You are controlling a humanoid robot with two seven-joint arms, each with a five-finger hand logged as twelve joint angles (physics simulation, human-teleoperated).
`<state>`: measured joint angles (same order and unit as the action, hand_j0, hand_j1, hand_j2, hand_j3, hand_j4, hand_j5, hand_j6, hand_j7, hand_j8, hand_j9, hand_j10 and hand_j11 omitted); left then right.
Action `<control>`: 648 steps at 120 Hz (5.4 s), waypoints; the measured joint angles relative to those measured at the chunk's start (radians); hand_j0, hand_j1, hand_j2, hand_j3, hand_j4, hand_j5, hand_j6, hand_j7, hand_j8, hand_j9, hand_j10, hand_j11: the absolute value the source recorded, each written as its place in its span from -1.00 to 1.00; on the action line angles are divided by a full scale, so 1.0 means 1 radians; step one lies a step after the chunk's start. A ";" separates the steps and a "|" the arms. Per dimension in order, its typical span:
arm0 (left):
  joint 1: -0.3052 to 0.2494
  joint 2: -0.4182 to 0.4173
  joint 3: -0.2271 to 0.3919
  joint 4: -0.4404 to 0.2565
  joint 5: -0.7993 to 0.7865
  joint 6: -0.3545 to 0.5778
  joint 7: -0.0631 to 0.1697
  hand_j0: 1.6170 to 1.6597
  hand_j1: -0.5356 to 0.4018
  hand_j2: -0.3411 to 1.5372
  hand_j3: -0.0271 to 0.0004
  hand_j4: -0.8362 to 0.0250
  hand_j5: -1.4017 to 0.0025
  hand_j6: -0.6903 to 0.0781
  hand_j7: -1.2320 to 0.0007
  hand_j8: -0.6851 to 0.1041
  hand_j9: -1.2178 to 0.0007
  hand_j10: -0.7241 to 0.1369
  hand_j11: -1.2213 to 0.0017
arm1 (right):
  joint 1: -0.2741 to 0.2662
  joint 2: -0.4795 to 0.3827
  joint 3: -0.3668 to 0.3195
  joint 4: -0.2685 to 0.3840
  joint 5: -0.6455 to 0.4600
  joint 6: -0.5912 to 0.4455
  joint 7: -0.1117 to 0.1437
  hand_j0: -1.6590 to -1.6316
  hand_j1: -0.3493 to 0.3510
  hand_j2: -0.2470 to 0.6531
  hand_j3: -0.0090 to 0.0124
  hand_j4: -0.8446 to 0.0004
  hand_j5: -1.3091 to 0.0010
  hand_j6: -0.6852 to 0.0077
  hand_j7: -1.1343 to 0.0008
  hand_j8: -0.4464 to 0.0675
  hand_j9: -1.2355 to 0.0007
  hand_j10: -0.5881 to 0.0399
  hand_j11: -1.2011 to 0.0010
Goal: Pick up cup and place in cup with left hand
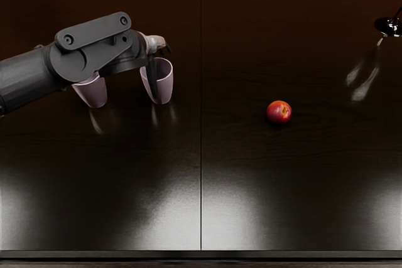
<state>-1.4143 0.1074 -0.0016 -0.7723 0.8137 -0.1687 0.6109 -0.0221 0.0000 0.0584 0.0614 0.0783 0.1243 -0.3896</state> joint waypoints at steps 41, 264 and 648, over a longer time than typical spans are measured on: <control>0.003 -0.002 0.002 0.000 -0.001 0.000 0.000 0.92 0.22 -0.58 0.97 0.33 0.51 0.11 0.45 0.07 0.44 0.07 0.44 | 0.000 0.000 0.000 0.000 0.000 0.000 0.000 -0.93 -1.00 -0.45 -0.16 1.00 1.00 0.98 1.00 0.73 1.00 0.87 1.00; -0.198 0.332 0.002 -0.167 -0.124 -0.200 0.001 0.69 -0.32 -0.42 0.98 0.04 -0.13 0.39 -0.26 0.43 -0.27 0.03 -0.20 | 0.005 0.000 -0.002 0.003 -0.002 0.003 0.000 -0.93 -1.00 -0.45 -0.16 1.00 1.00 0.98 1.00 0.73 1.00 0.87 1.00; -0.188 0.568 0.001 -0.230 -0.190 -0.327 0.000 0.91 -0.25 0.21 0.97 -0.39 -0.46 -0.17 -0.56 -0.22 -0.58 -0.63 -0.56 | 0.005 0.000 -0.002 0.009 -0.002 0.009 0.000 -0.93 -1.00 -0.45 -0.16 1.00 1.00 0.98 1.00 0.74 1.00 0.87 1.00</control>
<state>-1.6022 0.6751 -0.0008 -1.0019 0.6233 -0.4960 0.6110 -0.0169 0.0000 0.0568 0.0706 0.0767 0.1335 -0.3896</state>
